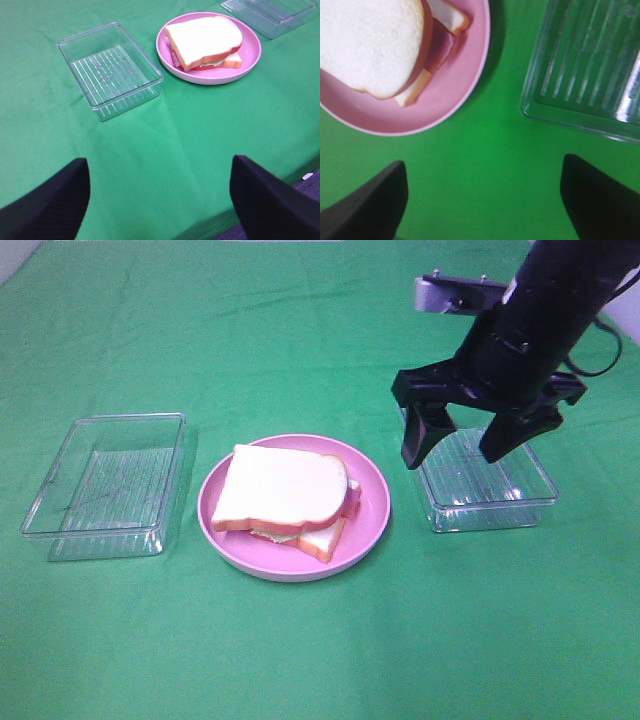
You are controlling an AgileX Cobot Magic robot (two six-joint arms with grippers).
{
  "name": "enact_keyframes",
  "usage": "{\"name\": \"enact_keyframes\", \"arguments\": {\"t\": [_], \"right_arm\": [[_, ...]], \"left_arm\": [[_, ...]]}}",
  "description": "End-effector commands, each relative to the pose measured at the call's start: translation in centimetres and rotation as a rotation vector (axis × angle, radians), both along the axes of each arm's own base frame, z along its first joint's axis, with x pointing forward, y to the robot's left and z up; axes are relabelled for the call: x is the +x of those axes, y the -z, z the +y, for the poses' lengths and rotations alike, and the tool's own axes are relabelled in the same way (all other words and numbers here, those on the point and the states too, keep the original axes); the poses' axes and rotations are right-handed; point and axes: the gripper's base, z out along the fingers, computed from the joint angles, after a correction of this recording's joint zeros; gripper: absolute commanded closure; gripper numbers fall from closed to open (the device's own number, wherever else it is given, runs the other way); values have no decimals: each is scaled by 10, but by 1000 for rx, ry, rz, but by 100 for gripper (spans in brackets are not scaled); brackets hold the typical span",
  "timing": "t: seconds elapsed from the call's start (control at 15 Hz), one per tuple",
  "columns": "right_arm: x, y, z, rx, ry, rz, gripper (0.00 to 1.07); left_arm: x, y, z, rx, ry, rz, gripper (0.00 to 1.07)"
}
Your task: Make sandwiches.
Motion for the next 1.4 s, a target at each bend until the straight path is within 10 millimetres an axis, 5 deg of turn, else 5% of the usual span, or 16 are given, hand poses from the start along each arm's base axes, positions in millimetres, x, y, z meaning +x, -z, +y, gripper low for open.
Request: {"name": "enact_keyframes", "arguments": {"t": [0.07,0.47,0.93,1.4], "right_arm": [[-32,-24,-16,-28,-17,-57,29],[-139,-54,-65,-38,-43,-171,29],[-266,-33,-121,43,-90,-546,29],[-288,-38,-131,70,-138,-719,29]], "left_arm": [[0,-1,0,-10,4,-13,32],[0,-1,0,-8,5,-14,32],[-1,-1,0,-1,15,-17,32],[-1,-1,0,-3,14,-16,32]]}}
